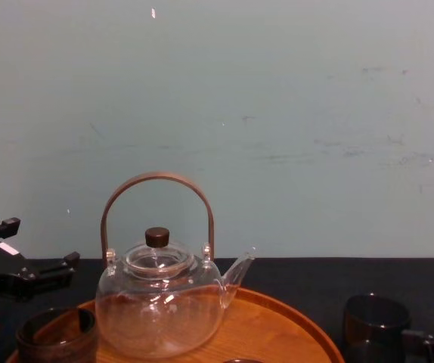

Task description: Pick up the glass from the table and place it on the tray.

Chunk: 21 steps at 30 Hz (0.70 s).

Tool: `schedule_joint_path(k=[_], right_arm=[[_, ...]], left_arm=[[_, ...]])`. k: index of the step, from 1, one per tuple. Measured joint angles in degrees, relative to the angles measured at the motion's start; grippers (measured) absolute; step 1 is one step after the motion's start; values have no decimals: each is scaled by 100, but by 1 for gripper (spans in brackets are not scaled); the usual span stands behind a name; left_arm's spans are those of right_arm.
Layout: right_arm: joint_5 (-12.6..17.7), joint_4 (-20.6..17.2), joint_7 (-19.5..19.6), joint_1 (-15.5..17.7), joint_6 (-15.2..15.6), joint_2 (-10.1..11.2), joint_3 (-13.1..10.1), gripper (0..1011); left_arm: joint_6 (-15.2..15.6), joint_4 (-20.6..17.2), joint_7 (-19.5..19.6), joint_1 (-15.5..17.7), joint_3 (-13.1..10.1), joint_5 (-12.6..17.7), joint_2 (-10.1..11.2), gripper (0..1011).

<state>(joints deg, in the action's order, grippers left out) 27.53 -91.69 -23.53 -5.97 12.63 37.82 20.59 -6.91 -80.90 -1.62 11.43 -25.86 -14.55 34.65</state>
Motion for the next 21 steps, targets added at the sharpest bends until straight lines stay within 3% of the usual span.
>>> schedule_joint_path(k=[21], right_arm=[[-357,621,-13,-573,253,-493,103,1002]], left_arm=[[0,0,0,0,0,0,0,1002]])
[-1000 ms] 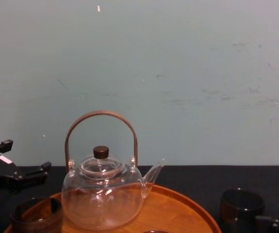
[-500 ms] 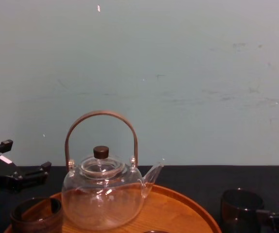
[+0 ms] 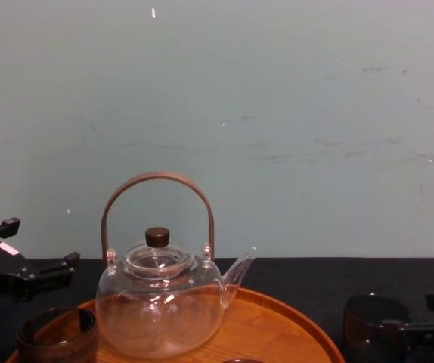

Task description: Pick up the glass from the table and place it on the tray.

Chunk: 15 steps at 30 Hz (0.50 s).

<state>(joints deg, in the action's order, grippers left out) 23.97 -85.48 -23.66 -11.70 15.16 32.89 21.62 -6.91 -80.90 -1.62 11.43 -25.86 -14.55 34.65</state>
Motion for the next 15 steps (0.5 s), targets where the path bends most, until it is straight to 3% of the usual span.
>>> schedule_joint_path(k=[15], right_arm=[[-190,463,-61,-356,76,-282,91,1002]], left_arm=[[0,0,0,0,0,0,0,1001]])
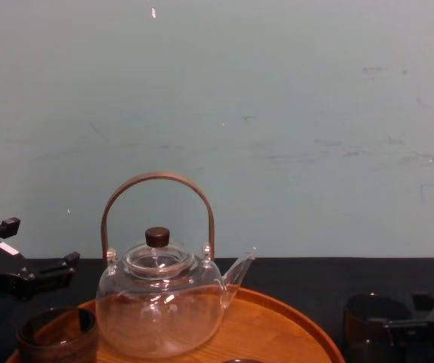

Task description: Pick up the glass from the table and place it on the tray.

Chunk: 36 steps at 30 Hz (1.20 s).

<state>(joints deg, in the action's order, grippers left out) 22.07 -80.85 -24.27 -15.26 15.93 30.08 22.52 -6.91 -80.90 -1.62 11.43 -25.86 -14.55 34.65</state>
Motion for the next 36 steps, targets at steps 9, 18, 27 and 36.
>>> schedule_joint_path(k=[9,18,27,36], right_arm=[[-99,238,-95,-181,16,-106,76,1002],[-169,489,-192,-373,28,-219,151,1002],[-240,686,-255,-548,25,-318,221,1002],[-307,766,-265,-627,37,-369,274,1002]], left_arm=[[0,0,0,0,0,0,0,1001],[0,0,0,0,0,0,0,1001],[0,0,0,0,0,0,0,1001],[0,0,0,0,0,0,0,1001]])
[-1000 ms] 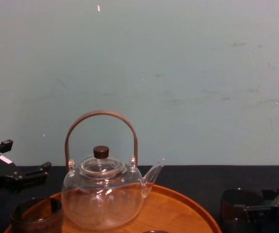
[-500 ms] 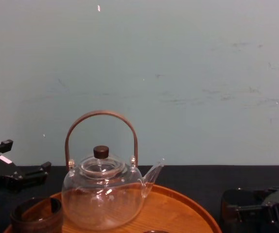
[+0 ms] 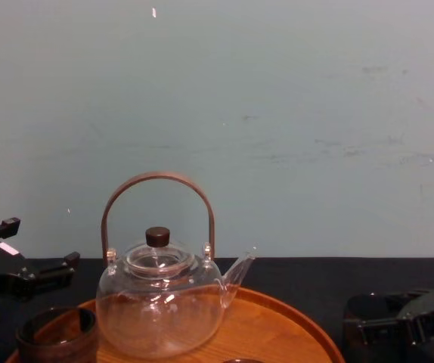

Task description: Pick up the glass from the table and place it on the tray.

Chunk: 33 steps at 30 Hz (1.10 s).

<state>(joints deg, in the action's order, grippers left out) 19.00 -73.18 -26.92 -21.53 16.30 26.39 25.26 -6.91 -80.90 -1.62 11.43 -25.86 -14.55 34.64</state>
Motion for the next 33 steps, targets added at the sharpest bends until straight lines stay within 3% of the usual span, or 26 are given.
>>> schedule_joint_path(k=[7,14,33], right_arm=[[4,-6,2,4,0,6,-8,1002],[15,-11,5,13,-2,10,-13,904],[36,-37,-9,31,-14,23,-25,904]], left_arm=[[0,0,0,0,0,0,0,1001],[0,0,0,0,0,0,0,1001],[0,0,0,0,0,0,0,1001]])
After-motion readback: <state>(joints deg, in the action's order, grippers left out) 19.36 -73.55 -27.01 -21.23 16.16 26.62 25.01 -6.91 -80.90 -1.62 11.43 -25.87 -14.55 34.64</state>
